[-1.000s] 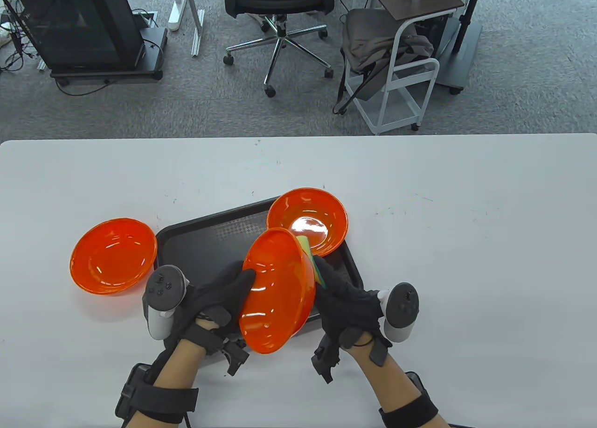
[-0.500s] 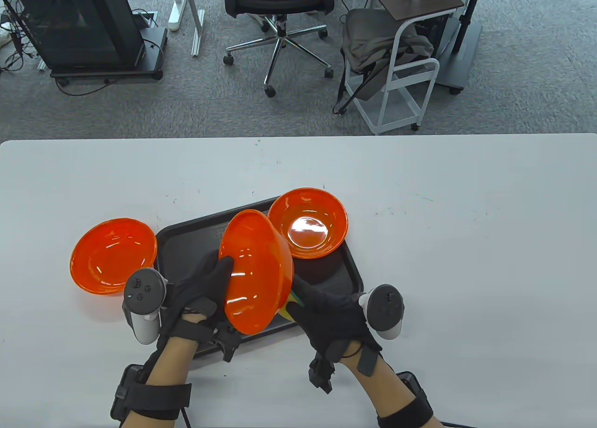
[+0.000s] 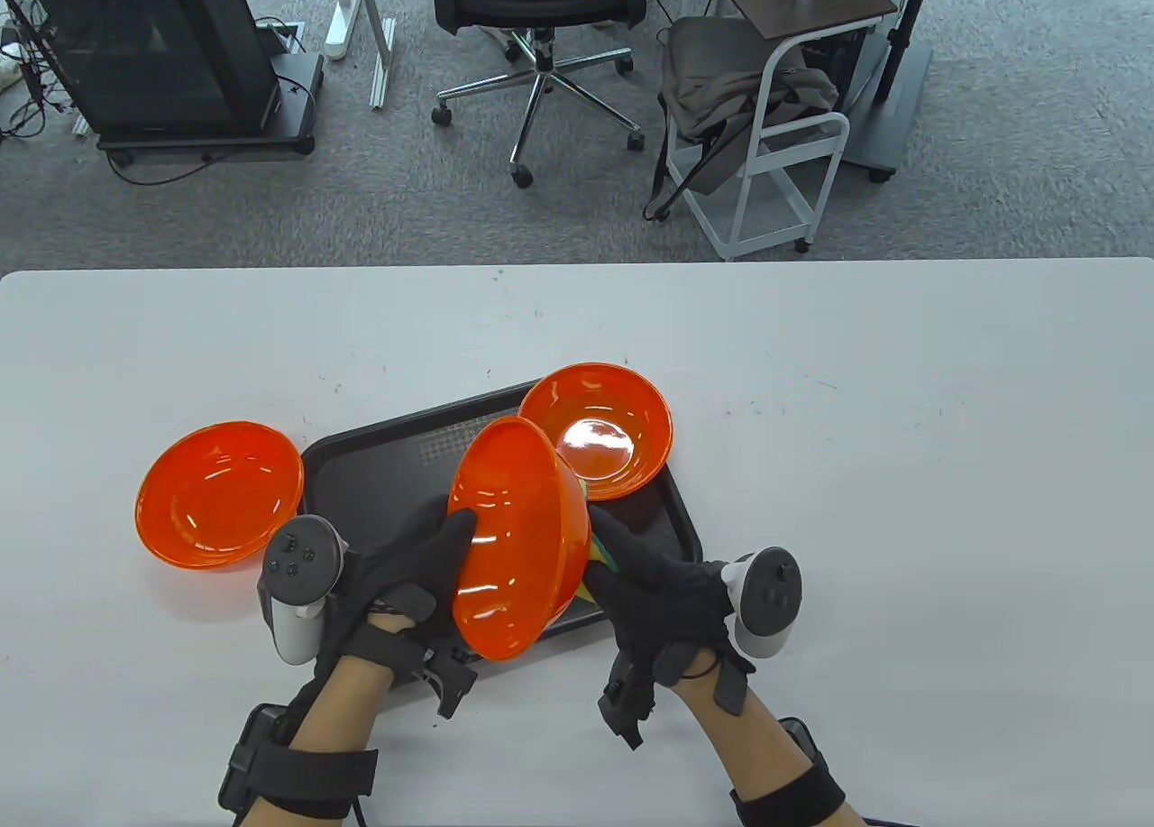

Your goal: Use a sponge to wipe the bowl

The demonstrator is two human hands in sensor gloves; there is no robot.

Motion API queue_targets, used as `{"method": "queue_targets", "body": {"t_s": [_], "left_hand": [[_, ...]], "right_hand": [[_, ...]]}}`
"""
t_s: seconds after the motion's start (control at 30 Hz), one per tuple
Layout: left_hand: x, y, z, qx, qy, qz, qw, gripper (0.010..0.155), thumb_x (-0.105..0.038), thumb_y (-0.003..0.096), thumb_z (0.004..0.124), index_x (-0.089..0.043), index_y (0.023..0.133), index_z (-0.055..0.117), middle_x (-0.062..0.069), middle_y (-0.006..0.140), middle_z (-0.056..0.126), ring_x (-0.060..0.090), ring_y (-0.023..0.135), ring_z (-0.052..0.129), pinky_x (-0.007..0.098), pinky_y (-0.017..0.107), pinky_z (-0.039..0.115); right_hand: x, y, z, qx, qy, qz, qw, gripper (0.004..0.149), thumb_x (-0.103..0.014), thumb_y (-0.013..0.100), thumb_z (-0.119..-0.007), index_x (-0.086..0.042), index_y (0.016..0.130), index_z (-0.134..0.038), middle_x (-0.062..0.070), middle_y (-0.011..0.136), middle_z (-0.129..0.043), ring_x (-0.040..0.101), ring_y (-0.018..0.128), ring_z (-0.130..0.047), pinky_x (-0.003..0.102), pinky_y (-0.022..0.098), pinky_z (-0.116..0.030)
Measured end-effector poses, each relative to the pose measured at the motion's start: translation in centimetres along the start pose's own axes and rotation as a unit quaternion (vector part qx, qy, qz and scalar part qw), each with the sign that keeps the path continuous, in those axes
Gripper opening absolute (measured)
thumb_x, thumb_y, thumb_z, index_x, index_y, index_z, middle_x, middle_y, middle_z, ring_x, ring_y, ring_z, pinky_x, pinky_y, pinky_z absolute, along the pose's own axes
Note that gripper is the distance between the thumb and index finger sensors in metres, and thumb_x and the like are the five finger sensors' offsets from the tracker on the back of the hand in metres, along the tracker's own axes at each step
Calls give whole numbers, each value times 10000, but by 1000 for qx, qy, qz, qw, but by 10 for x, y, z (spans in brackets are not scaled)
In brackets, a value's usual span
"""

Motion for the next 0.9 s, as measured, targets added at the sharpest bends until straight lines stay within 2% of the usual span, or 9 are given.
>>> {"method": "queue_targets", "body": {"t_s": [0.33, 0.5, 0.7, 0.8, 0.9], "left_hand": [[-1, 0, -7, -25, -11, 25, 999, 539, -508, 541, 735, -81, 868, 748, -96, 280, 975, 26, -70, 927, 254, -22, 894], [0, -1, -19, -60, 8, 17, 998, 537, -504, 540, 743, -83, 874, 752, -89, 280, 977, 30, -68, 929, 258, -20, 894], [0, -4, -42, -110, 91, -4, 990, 535, -501, 533, 759, -83, 867, 765, -87, 271, 980, 33, -75, 927, 261, -25, 892], [0, -8, -57, -153, 150, -16, 977, 534, -499, 529, 765, -84, 865, 767, -82, 267, 980, 35, -78, 927, 263, -27, 892], [4, -10, -69, -167, 200, -30, 965, 534, -499, 528, 768, -86, 866, 769, -81, 265, 980, 35, -79, 927, 262, -27, 892]], "right_hand": [[6, 1, -7, -37, -5, -25, 999, 498, -301, 556, -752, -68, 961, -581, 252, 882, -834, 378, 647, -975, 639, 534, -710], [10, 1, -10, -57, -4, -40, 998, 502, -300, 555, -754, -48, 954, -582, 266, 865, -840, 378, 632, -983, 634, 530, -716], [16, -1, -8, -37, -16, -75, 996, 519, -306, 565, -751, 16, 929, -570, 297, 809, -859, 383, 583, -1009, 617, 509, -740], [15, -1, -3, -23, -22, -78, 996, 522, -308, 565, -749, 25, 924, -570, 299, 798, -863, 379, 572, -1016, 611, 504, -747], [13, -1, -1, -22, -14, -75, 997, 522, -310, 566, -748, 22, 927, -566, 299, 802, -859, 379, 577, -1013, 613, 505, -745]]}}
Point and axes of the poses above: the tracker on the back of each hand, its own x axis roughly to the little-finger side, its own y axis roughly from the wrist to the fingertips, z = x × y, the point moved 1 cm from there along y, roughly from the wrist to the fingertips
